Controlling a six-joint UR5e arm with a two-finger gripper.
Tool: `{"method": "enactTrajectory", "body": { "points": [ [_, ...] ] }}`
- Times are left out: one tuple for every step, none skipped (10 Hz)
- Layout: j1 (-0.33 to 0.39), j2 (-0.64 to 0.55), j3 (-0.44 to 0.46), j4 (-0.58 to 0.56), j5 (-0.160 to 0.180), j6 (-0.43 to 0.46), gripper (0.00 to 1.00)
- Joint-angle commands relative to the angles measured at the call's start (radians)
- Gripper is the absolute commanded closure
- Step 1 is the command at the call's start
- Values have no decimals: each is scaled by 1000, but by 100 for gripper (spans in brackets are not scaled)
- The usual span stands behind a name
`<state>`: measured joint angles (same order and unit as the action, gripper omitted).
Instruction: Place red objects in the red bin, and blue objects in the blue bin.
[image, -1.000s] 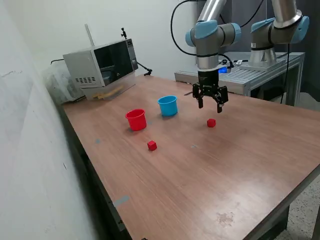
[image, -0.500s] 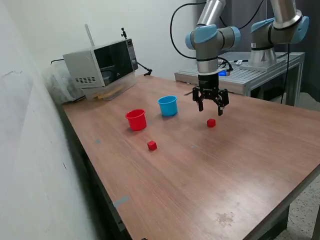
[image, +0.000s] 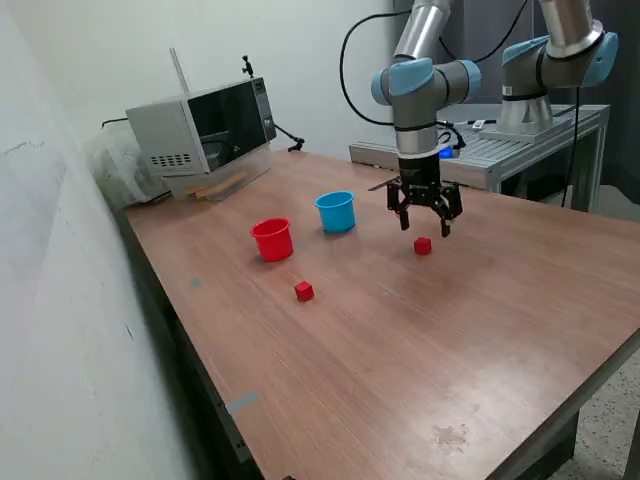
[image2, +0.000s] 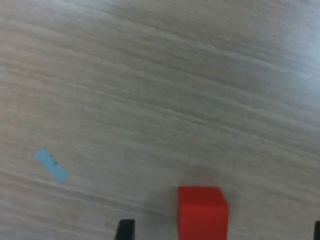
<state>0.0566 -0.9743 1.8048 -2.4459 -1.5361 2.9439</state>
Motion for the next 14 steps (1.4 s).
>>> {"method": "enactTrajectory", "body": {
  "points": [
    [0,17,-1,-1,1,-25,0],
    [0,17,-2,-1,1,-25,0],
    [0,17,-1,-1,2,-32,100],
    [0,17,-1,-4,20,-40,100],
    [-1,17,-1,-4,45,-40,100],
    [-1,17,-1,-4,47,-40,100],
    [0,17,1,-2,47,-49,100],
    [0,17,2,-1,47,-71,100],
    [0,14,2,1,42,-72,100],
    [2,-3,4,7,39,-72,100],
    [2,-47,14,7,37,-72,100],
    [0,-100,25,11,36,-74,100],
    [0,-166,30,45,37,-75,100],
    [0,-238,33,95,36,-75,100]
  ]
}}
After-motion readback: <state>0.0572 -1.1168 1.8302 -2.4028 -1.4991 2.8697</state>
